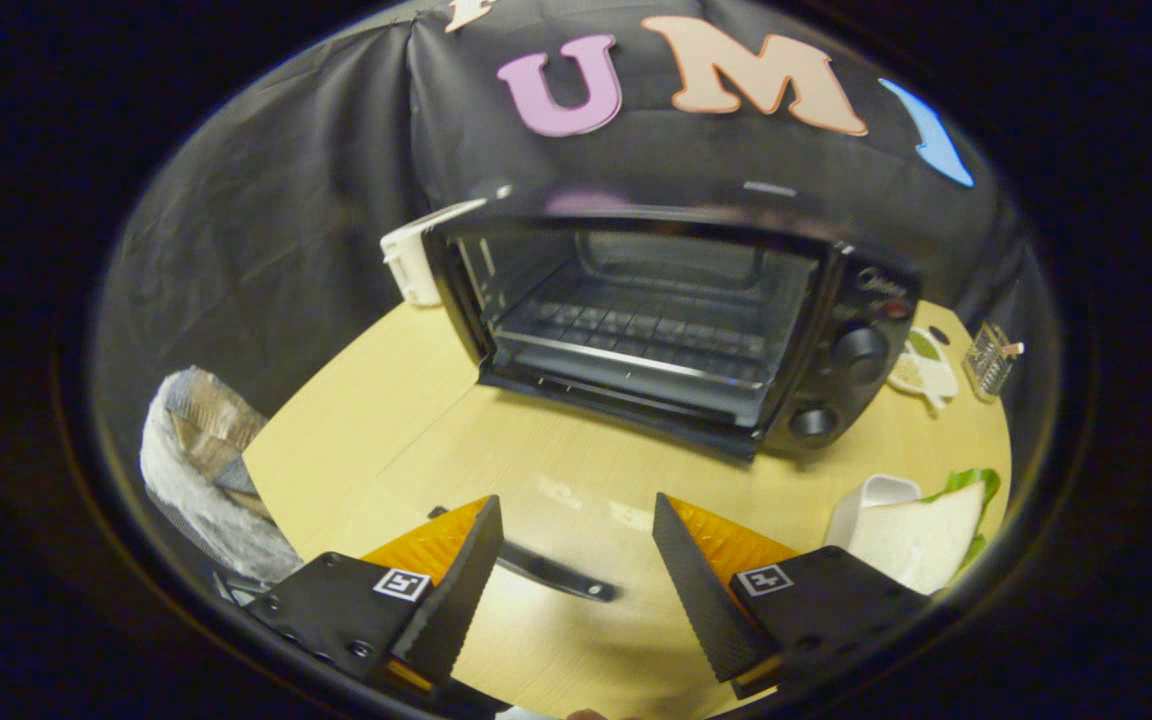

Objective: Open the toaster oven, put the food inside, and close the toaster oven door.

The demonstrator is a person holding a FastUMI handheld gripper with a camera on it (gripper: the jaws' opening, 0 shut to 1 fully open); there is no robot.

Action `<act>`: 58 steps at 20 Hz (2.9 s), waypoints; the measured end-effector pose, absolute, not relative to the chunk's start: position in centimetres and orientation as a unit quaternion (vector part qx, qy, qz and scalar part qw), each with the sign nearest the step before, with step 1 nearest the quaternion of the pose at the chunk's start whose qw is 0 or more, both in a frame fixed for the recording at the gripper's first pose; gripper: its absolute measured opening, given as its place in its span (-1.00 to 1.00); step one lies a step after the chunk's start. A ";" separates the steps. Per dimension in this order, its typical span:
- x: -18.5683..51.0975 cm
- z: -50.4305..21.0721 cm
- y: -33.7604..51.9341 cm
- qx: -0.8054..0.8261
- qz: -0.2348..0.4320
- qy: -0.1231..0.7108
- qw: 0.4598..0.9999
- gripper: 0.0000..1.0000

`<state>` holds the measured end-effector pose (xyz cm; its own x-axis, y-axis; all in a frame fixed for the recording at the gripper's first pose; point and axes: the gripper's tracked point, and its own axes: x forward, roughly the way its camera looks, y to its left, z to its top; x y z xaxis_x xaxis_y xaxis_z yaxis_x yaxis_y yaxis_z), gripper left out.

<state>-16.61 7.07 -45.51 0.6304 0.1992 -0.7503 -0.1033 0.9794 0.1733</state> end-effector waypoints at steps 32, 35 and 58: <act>-23.7 -49.9 -16.7 0.215 -0.151 0.463 0.846 0.62; -23.2 -49.3 -16.5 0.245 -0.158 0.467 0.835 0.42; -14.6 -41.1 5.0 0.460 -0.007 0.444 0.769 -0.28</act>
<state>-14.58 4.99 -41.13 0.6059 0.3964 -0.6897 0.4194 0.5775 0.7004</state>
